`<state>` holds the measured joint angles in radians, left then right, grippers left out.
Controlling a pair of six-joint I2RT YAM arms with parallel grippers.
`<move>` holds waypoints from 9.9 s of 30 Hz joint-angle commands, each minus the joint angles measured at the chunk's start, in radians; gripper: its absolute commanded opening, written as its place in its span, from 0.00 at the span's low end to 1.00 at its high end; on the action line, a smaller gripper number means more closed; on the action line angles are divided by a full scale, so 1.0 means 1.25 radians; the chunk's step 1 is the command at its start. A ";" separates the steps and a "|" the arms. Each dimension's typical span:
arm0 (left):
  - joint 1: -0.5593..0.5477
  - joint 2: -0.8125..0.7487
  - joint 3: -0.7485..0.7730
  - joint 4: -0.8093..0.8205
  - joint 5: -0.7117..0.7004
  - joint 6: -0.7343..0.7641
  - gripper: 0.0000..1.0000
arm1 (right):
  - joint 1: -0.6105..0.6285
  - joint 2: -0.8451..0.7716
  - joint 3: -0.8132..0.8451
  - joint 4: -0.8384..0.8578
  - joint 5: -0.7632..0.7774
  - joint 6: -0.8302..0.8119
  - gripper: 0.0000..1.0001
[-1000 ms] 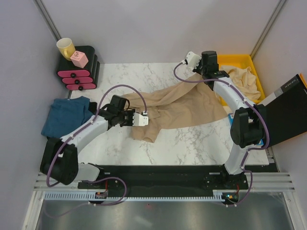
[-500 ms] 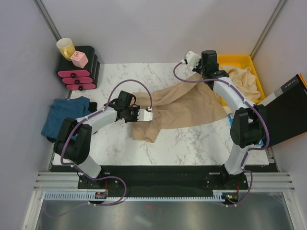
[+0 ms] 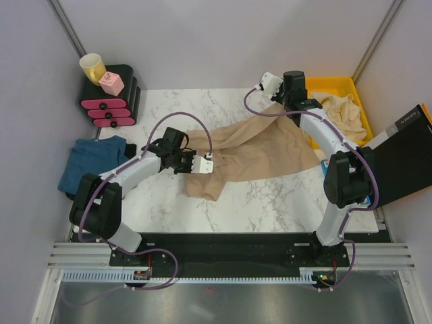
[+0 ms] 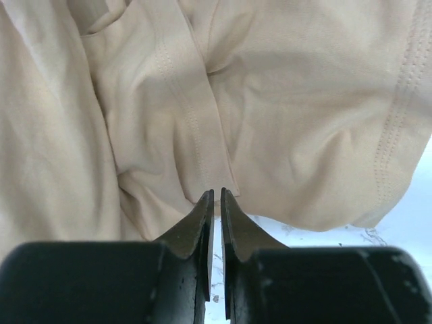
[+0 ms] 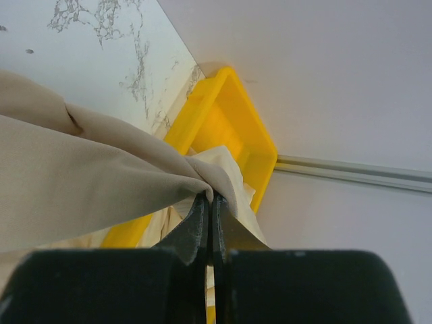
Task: Fold and stack the t-shirts
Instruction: Flatten the tshirt out
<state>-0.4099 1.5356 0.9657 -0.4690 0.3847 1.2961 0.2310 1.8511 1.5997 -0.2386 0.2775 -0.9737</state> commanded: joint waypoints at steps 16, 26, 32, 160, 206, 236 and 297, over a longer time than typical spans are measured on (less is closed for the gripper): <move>0.001 0.153 0.088 -0.029 0.004 0.011 0.12 | 0.001 0.037 0.063 0.040 0.015 0.005 0.00; 0.000 0.081 0.058 -0.043 0.027 0.016 0.61 | -0.001 0.037 0.065 0.041 0.022 0.000 0.00; -0.001 0.029 0.033 -0.058 0.037 0.021 0.51 | -0.001 0.040 0.066 0.041 0.020 0.002 0.00; 0.152 0.150 0.956 0.423 -0.361 0.165 0.02 | -0.047 -0.044 0.167 0.338 0.090 -0.126 0.00; 0.301 0.465 1.313 0.319 -0.206 0.359 0.02 | -0.093 0.139 0.566 0.172 -0.073 -0.087 0.00; 0.247 -0.435 -0.327 0.540 -0.085 0.250 0.02 | -0.096 -0.363 -0.311 -0.010 -0.256 -0.117 0.00; 0.285 0.004 1.047 0.271 -0.127 0.537 0.02 | -0.067 -0.407 0.265 0.040 -0.163 -0.239 0.00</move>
<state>-0.0689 1.5230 2.2089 -0.2848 0.1635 1.9362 0.1310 1.3323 1.7126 -0.2153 0.0368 -1.4662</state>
